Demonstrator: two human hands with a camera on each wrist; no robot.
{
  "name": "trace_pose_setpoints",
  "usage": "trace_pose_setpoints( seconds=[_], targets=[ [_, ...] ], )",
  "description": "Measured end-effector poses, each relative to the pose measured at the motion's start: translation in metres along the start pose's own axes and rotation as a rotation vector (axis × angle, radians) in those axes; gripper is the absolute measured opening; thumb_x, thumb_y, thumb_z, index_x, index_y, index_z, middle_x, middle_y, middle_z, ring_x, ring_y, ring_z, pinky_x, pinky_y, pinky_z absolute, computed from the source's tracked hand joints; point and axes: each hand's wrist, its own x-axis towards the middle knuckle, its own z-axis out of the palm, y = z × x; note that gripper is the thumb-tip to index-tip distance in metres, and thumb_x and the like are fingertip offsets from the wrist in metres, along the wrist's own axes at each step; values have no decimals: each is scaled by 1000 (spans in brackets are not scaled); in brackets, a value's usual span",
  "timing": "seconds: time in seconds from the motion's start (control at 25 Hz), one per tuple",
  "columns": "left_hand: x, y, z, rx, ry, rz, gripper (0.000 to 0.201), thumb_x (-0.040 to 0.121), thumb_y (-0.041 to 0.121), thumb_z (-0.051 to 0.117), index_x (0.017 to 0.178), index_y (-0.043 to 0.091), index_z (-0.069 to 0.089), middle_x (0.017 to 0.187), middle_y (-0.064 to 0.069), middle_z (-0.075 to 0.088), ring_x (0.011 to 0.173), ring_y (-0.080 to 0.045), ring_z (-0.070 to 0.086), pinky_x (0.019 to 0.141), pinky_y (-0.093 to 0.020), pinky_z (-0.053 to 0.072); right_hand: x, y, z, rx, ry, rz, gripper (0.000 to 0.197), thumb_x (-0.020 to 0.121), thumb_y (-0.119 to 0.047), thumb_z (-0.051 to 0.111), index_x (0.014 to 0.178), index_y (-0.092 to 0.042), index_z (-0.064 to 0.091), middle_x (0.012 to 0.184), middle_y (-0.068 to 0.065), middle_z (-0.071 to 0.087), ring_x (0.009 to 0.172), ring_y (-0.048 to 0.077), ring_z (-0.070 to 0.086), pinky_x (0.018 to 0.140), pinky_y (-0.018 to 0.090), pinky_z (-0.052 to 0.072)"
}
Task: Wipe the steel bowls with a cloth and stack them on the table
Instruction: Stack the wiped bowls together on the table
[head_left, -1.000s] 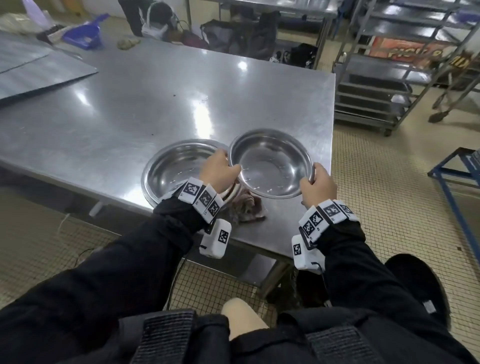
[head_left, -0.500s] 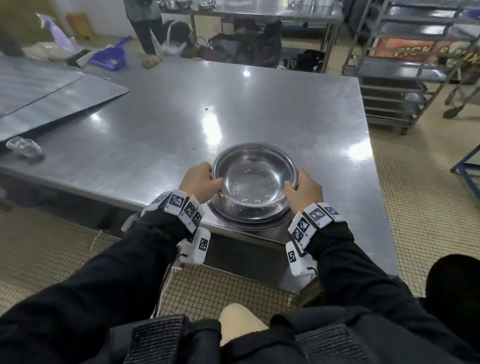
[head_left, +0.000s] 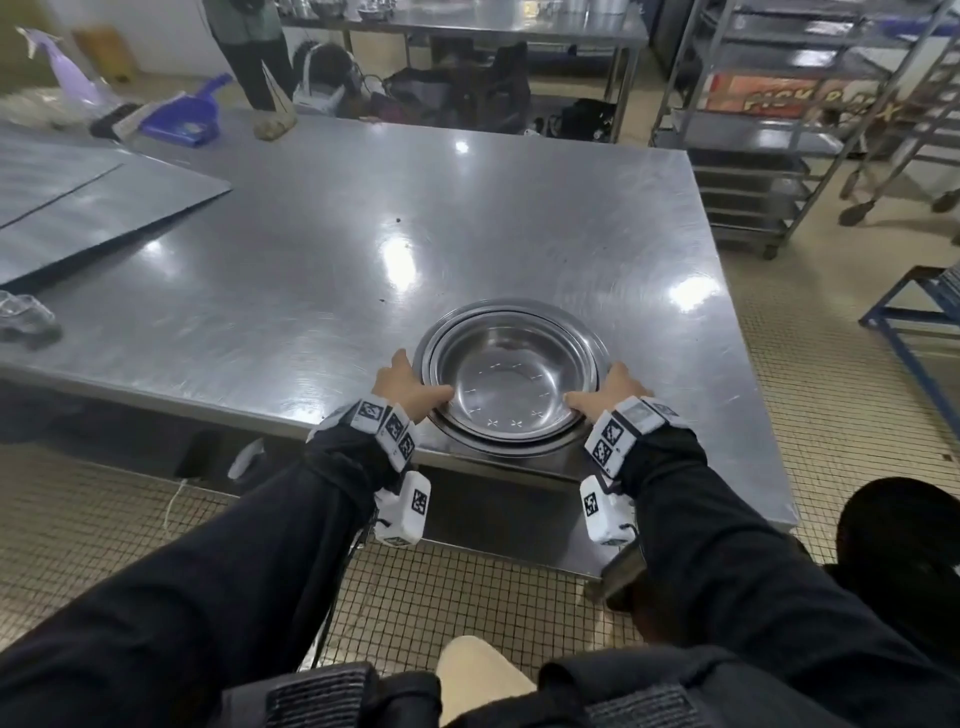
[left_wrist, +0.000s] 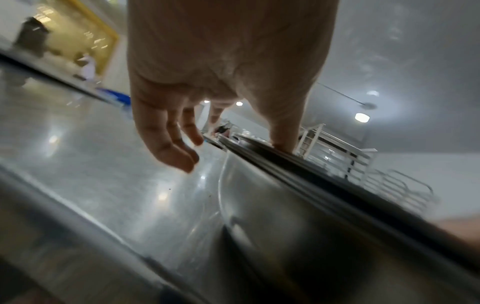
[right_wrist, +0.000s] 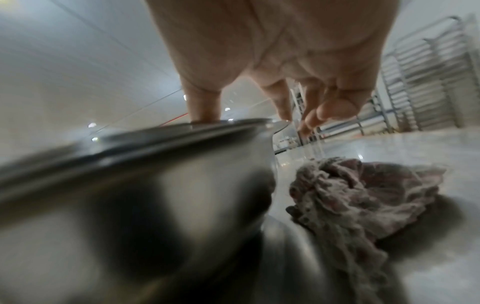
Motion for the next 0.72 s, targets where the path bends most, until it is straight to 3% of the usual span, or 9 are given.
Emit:
trace_pose_setpoints(
  seconds=[0.12, 0.28, 0.36, 0.44, 0.48, 0.64, 0.72],
  targets=[
    [-2, 5, -1, -220, -96, -84, 57, 75, 14, 73, 124, 5, 45, 108, -15, 59, 86, -26, 66, 61, -32, 60, -3, -5, -13, 7, -81, -28, 56, 80, -30, 69, 123, -4, 45, 119, 15, 57, 95, 28, 54, 81, 34, 44],
    [-23, -4, 1, -264, -89, -175, 54, 83, 12, 67, 119, 8, 27, 94, -10, 49, 73, -20, 57, 44, -25, 47, -6, -5, -11, 45, -133, -108, 49, 78, -24, 72, 116, -5, 47, 89, 8, 59, 82, 24, 58, 72, 31, 46],
    [-43, -13, 4, -261, -47, -179, 54, 85, 17, 65, 119, 6, 25, 90, -7, 47, 74, -19, 57, 47, -26, 50, -11, 1, -6, 43, -134, -146, 42, 75, -28, 74, 101, -7, 50, 82, 7, 60, 76, 23, 60, 73, 33, 50],
    [-63, -22, 7, -307, -14, -170, 60, 84, 17, 65, 126, 4, 25, 93, -9, 50, 83, -25, 61, 67, -35, 57, -20, 7, -2, 25, -123, -210, 33, 72, -31, 74, 86, -12, 53, 82, 7, 66, 73, 23, 65, 76, 38, 54],
    [-77, -26, 8, -352, 9, -176, 63, 84, 16, 65, 129, 4, 23, 94, -10, 51, 84, -26, 62, 71, -38, 58, -28, 10, -2, 21, -113, -252, 29, 71, -31, 74, 82, -14, 54, 79, 7, 67, 72, 24, 66, 74, 37, 55],
    [-136, -37, 10, -398, 149, -182, 66, 88, 19, 64, 134, 3, 20, 95, -8, 52, 72, -13, 55, 57, -21, 45, -66, 22, -5, 33, -124, -431, 25, 74, -26, 73, 70, -17, 50, 67, 1, 59, 71, 24, 66, 63, 30, 50],
    [-166, -47, 13, -398, 211, -196, 64, 89, 20, 63, 134, 1, 21, 95, -3, 49, 71, -5, 48, 52, -16, 37, -90, 30, -6, 57, -189, -490, 27, 79, -25, 71, 80, -16, 46, 70, -4, 49, 68, 16, 56, 68, 28, 45]
  ],
)
